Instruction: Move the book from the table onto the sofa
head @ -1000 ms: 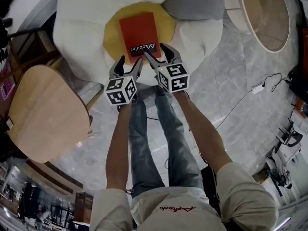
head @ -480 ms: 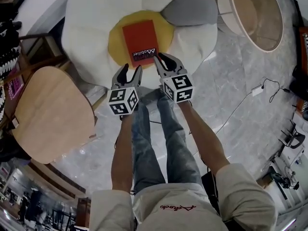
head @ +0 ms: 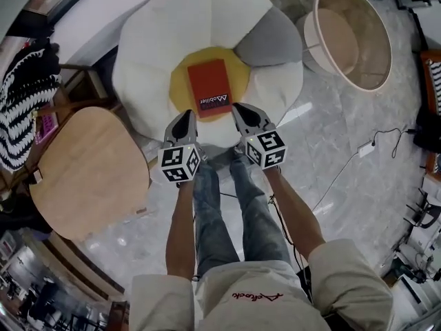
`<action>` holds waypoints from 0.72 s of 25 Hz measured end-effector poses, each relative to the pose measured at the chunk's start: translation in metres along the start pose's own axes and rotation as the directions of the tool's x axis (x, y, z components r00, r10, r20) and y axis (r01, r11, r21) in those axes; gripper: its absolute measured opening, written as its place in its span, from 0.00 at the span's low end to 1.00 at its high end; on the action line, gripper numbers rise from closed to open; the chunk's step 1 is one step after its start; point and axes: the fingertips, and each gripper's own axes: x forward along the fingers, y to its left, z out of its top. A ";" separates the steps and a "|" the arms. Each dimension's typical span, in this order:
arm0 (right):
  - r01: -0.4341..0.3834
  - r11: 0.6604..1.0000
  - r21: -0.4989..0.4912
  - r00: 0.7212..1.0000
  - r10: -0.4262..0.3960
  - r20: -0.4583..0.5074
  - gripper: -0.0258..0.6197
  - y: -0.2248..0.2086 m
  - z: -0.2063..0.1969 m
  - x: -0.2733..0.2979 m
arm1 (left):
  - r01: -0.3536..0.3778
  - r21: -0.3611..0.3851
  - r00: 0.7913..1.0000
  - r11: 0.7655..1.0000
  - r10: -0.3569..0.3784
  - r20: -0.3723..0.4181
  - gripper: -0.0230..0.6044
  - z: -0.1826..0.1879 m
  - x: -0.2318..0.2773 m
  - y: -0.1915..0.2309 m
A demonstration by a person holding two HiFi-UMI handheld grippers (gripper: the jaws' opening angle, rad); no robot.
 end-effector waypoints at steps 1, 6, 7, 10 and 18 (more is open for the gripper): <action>-0.002 1.000 -0.008 1.000 0.003 0.009 0.06 0.002 0.008 -0.005 | -0.006 0.006 1.000 1.000 0.006 0.013 0.05 0.009 -0.005 0.000; -0.025 0.999 -0.021 0.998 0.027 0.060 0.06 0.014 0.044 -0.030 | -0.016 0.061 0.998 0.998 0.012 0.055 0.05 0.050 -0.031 -0.010; -0.020 0.999 -0.027 0.997 0.022 0.068 0.05 0.016 0.051 -0.036 | -0.010 0.073 0.998 0.997 0.005 0.061 0.05 0.057 -0.038 -0.016; 0.002 0.999 -0.041 0.996 0.002 0.094 0.05 0.023 0.074 -0.055 | 0.018 0.101 0.997 0.995 -0.026 0.073 0.05 0.078 -0.058 -0.034; 0.034 0.995 -0.090 0.983 -0.018 0.181 0.05 0.051 0.152 -0.105 | 0.040 0.161 0.988 0.986 -0.063 0.143 0.05 0.156 -0.103 -0.064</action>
